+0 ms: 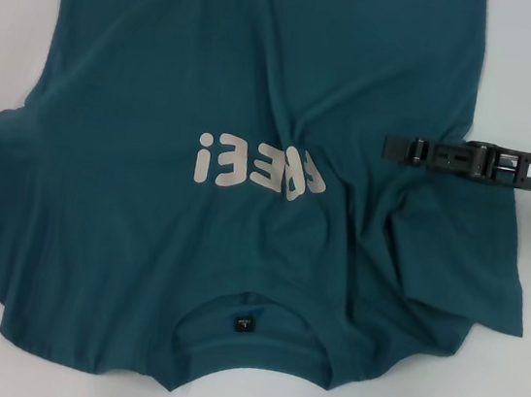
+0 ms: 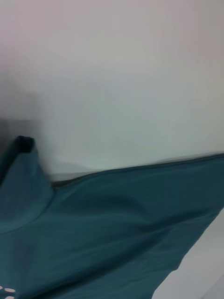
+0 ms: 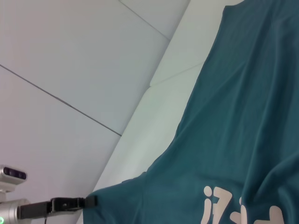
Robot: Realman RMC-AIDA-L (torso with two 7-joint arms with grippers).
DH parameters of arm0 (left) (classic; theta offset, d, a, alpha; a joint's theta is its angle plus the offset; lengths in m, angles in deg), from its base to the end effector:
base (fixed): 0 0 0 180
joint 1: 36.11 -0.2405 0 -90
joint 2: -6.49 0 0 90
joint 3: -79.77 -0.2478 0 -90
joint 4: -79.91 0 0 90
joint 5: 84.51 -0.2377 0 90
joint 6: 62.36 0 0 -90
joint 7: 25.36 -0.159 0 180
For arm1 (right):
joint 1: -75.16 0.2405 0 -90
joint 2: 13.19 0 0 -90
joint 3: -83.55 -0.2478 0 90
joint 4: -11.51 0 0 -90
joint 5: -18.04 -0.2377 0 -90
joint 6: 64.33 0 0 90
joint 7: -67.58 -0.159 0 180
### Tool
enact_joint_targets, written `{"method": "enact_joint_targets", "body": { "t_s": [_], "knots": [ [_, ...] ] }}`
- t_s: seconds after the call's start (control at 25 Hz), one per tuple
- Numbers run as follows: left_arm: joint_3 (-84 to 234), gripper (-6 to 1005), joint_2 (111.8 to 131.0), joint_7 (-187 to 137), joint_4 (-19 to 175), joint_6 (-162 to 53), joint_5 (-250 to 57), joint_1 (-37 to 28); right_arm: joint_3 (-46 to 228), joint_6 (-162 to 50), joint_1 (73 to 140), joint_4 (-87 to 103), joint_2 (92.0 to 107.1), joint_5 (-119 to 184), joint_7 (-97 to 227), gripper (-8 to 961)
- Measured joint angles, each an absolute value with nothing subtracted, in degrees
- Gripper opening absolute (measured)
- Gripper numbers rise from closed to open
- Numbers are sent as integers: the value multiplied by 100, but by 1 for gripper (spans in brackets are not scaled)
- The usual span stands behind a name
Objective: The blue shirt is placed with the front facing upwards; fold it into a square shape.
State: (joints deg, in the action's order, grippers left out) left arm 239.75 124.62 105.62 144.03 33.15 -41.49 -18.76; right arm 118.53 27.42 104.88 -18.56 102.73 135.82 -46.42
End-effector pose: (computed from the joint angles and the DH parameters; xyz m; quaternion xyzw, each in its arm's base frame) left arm -0.3790 0.2784 0.1202 -0.7068 -0.6441 -0.1591 0.2456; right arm 0.2936 0.3350 -0.0059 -0.8019 0.5332 0.2681 0.0269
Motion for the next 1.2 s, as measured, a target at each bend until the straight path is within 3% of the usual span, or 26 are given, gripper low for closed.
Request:
{"method": "enact_joint_targets", "body": {
  "t_s": [0.44, 0.88, 1.2],
  "knots": [
    [23844, 7, 12437, 11914, 14212, 4398, -4115, -1217, 11863, 2742, 10512, -1829, 10273, 13600, -4649, 897],
    [23456, 12, 12878, 12425, 13831, 4469, -4042, -755, 11857, 2739, 10479, -1828, 10273, 13600, -4651, 898],
    [23000, 29, 12921, 12438, 13815, 4057, -4086, -748, 11866, 2719, 10501, -1829, 10273, 13599, -4651, 898]
  ]
}}
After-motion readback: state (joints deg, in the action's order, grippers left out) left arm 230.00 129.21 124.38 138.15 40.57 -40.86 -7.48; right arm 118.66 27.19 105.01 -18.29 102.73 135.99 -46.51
